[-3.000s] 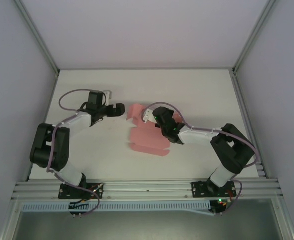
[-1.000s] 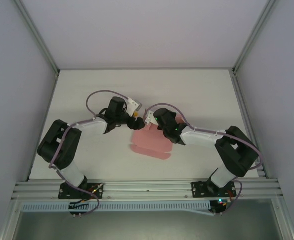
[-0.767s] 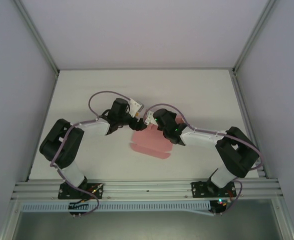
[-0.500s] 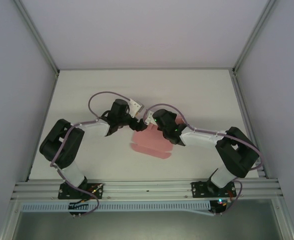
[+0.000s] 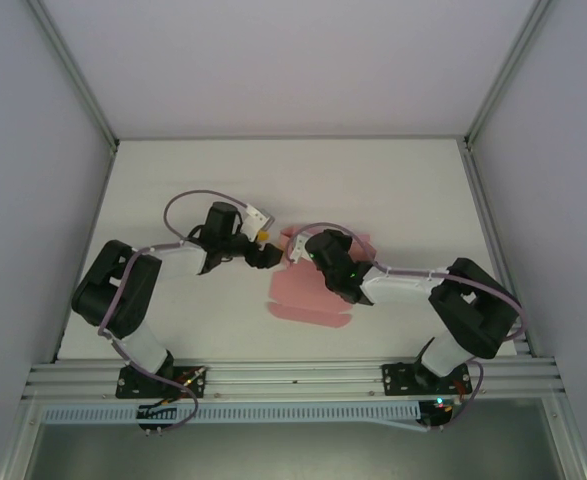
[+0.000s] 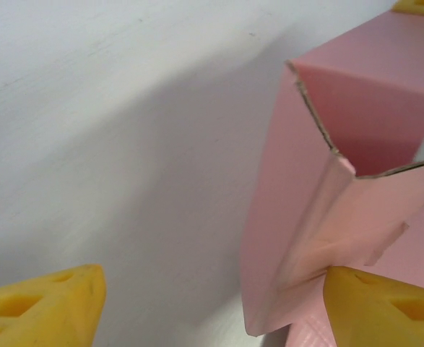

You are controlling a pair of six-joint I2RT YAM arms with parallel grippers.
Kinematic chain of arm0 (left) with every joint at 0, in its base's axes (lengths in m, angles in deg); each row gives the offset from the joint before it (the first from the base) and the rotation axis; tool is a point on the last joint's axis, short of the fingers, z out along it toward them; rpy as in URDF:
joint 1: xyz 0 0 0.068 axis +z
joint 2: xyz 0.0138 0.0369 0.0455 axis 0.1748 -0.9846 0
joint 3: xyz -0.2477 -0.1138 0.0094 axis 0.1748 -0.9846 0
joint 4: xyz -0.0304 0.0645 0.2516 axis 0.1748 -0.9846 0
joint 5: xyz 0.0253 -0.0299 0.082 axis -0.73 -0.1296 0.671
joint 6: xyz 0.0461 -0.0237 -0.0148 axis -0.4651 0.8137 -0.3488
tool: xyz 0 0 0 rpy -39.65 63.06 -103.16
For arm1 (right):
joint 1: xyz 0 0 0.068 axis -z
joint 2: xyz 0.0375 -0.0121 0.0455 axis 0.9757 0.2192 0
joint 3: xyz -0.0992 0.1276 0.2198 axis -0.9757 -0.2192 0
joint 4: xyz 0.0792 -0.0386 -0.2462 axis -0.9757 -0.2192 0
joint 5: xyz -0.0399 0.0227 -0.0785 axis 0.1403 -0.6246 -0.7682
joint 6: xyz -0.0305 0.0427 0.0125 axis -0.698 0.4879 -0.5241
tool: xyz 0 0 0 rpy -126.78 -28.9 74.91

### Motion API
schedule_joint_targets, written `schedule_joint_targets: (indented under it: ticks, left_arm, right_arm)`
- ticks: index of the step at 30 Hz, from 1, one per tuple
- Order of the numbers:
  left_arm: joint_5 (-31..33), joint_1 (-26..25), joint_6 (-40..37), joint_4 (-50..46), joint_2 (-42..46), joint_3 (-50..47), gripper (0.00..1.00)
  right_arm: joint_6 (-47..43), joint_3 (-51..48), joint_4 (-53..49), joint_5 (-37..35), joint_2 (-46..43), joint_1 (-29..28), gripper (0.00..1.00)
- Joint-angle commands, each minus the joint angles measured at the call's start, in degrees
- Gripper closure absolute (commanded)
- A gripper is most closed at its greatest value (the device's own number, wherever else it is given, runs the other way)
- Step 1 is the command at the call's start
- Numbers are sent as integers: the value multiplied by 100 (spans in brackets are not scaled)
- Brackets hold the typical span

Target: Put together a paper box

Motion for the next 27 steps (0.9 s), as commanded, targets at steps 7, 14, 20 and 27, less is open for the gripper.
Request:
schedule_joint_targets:
  ticks: [7, 14, 20, 27]
  left_arm:
    - [-639, -215, -132, 56, -28, 221, 19]
    - [-185, -349, 3, 158, -149, 286, 28]
    - [430, -502, 424, 793, -318, 243, 52]
    - [401, -650, 481, 703, -31, 92, 41]
  right_arm:
    - [463, 200, -382, -82, 42, -73, 100]
    - [666, 260, -451, -21, 14, -73, 100]
    - [963, 315, -598, 238, -30, -81, 100]
    - [1041, 264, -653, 66, 58, -91, 100]
